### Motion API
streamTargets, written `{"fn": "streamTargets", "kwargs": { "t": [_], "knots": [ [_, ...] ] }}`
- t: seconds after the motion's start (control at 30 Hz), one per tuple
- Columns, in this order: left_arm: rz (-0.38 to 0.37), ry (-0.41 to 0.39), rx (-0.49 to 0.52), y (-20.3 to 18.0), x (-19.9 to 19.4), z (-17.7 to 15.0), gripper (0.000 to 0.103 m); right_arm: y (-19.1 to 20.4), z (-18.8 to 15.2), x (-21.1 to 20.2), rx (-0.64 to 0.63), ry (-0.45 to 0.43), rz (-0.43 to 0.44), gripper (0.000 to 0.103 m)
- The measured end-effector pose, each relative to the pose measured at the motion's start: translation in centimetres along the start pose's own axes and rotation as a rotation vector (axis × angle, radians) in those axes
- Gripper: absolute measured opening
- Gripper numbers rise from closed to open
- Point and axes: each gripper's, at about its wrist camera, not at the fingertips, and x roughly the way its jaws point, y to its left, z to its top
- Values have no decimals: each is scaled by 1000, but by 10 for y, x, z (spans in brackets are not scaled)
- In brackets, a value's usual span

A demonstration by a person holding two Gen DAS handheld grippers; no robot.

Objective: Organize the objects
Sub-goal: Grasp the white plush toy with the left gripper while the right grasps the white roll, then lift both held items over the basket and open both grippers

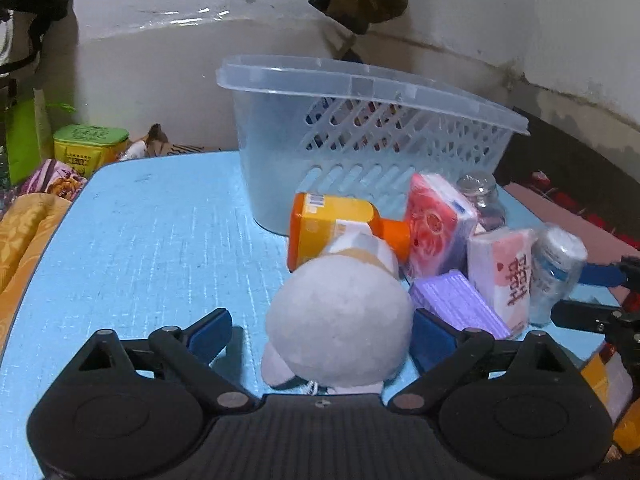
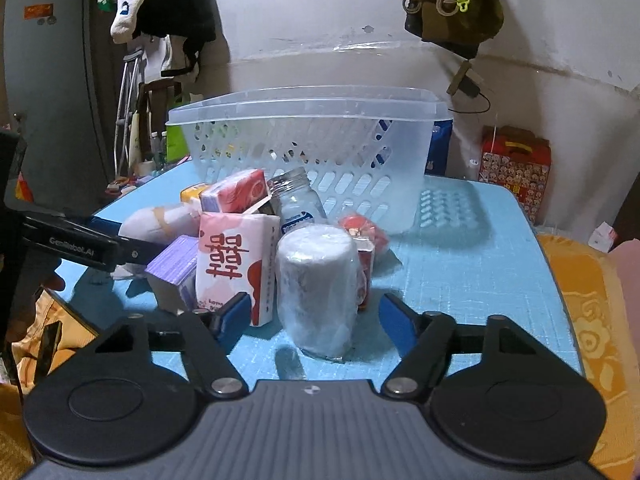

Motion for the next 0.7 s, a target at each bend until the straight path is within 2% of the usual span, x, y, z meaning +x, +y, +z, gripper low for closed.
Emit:
{"fn": "streamTargets", "kwargs": {
  "t": [0.1, 0.17, 0.2, 0.23, 0.3, 0.4, 0.5, 0.7],
  "knots": [
    [0, -20, -10, 0, -3, 1, 98, -1, 1, 7, 2, 4, -12, 69],
    [8, -30, 10, -3, -5, 0, 98, -2, 1, 11, 7, 7, -10, 64],
    [14, -31, 20, -4, -3, 1, 96, -3, 1, 12, 12, 8, -5, 58],
    [13, -30, 29, -5, -3, 0, 87, -4, 1, 13, 14, 10, -3, 52],
    [-34, -26, 25, -5, -3, 1, 74, -3, 1, 13, 14, 6, 4, 49],
    [-10, -49, 57, -9, -8, 0, 74, 1, 2, 4, -3, -18, -42, 48],
    [-7, -95, 64, -7, -22, -2, 74, 3, 3, -14, 12, -73, -38, 48],
    [20, -198, 17, 2, -56, 6, 74, 10, 19, -41, 17, -169, -46, 48]
  ]
}}
